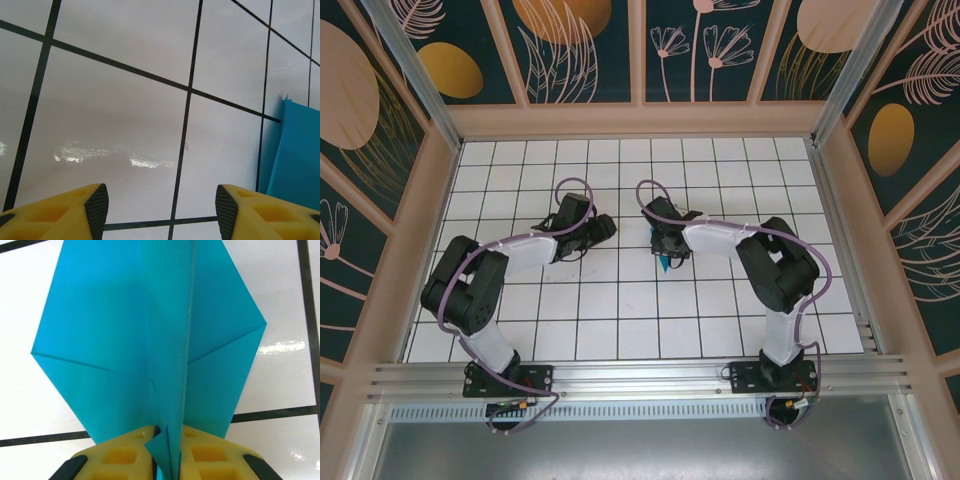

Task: Fold a paper plane with a square sheet of paper (pick it up from the middle)
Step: Move a paper plane to the center of the table.

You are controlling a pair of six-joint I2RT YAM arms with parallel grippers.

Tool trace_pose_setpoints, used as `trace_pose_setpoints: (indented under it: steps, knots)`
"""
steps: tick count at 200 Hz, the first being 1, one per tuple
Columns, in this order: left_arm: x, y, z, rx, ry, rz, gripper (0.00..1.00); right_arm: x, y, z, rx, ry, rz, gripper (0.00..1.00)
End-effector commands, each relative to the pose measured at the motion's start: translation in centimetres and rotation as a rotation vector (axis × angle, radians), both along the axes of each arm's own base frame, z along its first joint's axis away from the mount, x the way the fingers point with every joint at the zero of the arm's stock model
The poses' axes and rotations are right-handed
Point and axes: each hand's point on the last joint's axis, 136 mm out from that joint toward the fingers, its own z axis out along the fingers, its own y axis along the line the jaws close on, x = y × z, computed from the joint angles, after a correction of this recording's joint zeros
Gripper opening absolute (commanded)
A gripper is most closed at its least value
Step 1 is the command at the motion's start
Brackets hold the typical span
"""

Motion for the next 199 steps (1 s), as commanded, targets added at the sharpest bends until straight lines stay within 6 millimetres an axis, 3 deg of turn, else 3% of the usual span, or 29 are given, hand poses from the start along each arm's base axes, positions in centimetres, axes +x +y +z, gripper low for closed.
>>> trace_pose_setpoints:
  steps: [1,122,157,162,199]
  knots:
    - [-0.3,0.0,-1.0,0.009,0.028,-0.014,0.62,0.0,-0.5,-0.2,-0.046,0.007,-0.012,0.17]
    - [-0.5,0.2,-1.3,0.019,0.032,-0.017,0.63,0.9,0.0,1.1,-0.069,-0.039,0.064,0.07]
    - [-0.5,1.4,-1.4,0.053,0.025,0.023,0.74,3.0,0.9,1.7,-0.097,-0.089,0.122,0.06]
    - [-0.3,1.6,-0.2,0.045,-0.004,0.032,0.75,3.3,1.0,1.6,-0.104,-0.089,0.127,0.07]
    - [-0.5,3.6,0.5,0.101,-0.032,0.08,0.89,6.0,0.6,0.6,-0.147,-0.083,0.119,0.07]
